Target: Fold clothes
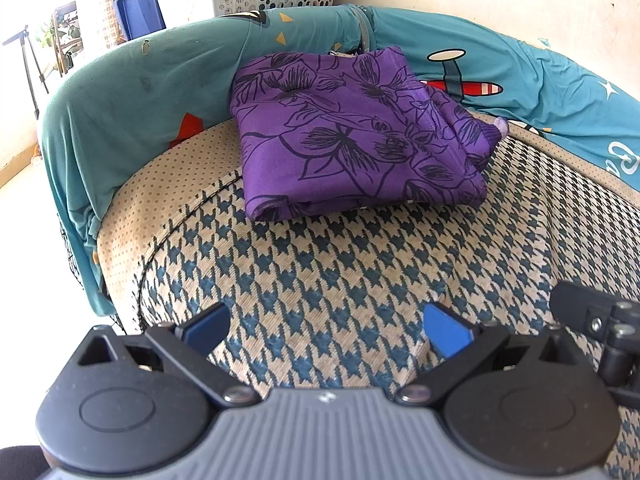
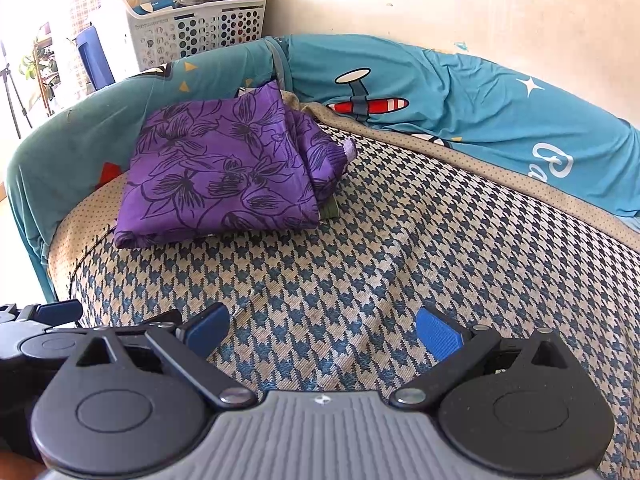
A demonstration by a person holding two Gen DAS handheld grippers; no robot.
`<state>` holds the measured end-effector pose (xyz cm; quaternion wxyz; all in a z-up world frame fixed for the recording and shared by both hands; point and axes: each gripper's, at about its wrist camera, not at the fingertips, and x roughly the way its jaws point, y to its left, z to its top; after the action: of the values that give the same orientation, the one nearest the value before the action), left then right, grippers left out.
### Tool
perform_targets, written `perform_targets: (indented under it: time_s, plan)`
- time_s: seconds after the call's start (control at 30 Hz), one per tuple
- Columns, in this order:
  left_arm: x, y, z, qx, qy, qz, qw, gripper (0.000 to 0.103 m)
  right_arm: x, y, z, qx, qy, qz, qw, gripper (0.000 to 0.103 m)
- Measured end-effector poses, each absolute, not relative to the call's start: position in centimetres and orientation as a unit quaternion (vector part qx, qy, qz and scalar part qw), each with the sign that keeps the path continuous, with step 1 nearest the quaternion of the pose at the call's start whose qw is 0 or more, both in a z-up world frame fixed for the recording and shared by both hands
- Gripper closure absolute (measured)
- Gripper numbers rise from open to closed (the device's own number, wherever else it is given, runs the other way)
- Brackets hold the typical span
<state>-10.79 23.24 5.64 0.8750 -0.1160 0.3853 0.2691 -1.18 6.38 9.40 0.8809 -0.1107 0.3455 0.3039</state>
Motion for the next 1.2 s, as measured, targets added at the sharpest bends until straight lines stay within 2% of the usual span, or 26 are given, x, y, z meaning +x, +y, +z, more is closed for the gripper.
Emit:
perform_targets:
  time_s: [1.2]
  plan:
    - [-10.72, 23.84, 5.75, -0.114, 0.386, 0.265, 0.876, 0.000, -1.18, 6.28, 9.39, -0.111, 0.347, 0.304, 0.880, 0.003]
